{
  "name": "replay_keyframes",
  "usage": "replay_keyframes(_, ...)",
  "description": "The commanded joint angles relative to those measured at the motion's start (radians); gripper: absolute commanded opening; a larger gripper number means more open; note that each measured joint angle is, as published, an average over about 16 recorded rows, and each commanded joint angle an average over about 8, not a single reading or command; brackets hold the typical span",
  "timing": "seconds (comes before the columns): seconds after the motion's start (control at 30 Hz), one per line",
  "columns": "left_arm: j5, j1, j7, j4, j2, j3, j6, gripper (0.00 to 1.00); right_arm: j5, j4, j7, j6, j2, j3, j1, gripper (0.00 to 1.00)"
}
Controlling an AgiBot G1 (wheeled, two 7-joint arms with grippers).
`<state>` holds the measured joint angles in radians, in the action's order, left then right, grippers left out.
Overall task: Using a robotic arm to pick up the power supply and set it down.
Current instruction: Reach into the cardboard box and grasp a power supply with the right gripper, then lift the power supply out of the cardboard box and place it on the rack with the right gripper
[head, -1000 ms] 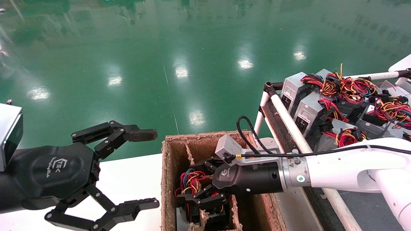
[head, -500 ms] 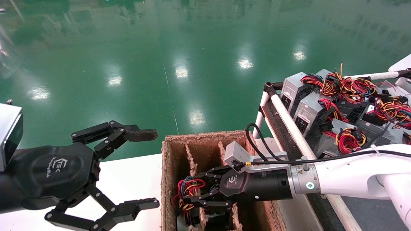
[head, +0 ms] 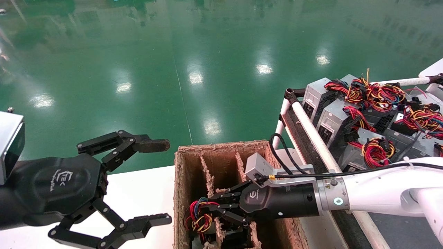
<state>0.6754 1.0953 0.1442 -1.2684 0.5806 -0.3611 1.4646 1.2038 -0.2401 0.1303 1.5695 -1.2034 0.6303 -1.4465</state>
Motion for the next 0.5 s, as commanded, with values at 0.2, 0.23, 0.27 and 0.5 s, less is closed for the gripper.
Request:
replay_keyframes(0.2, 0.000, 0.000, 0.000, 0.000, 0.000, 0.000, 0.000, 1.00, -0.040, -0.012, 0.002, 0.017, 0.020, -0.005, 0.012, 0.00)
replay_keyframes(0.23, 0.000, 0.000, 0.000, 0.000, 0.000, 0.000, 0.000, 1.00, -0.050, -0.022, 0.000, 0.019, 0.025, -0.006, 0.015, 0.00)
replay_keyframes(0.27, 0.000, 0.000, 0.000, 0.000, 0.000, 0.000, 0.000, 1.00, -0.060, -0.033, -0.003, 0.021, 0.031, -0.006, 0.018, 0.00)
replay_keyframes(0.5, 0.000, 0.000, 0.000, 0.000, 0.000, 0.000, 0.000, 1.00, -0.172, -0.166, -0.058, 0.026, 0.090, -0.004, 0.046, 0.00)
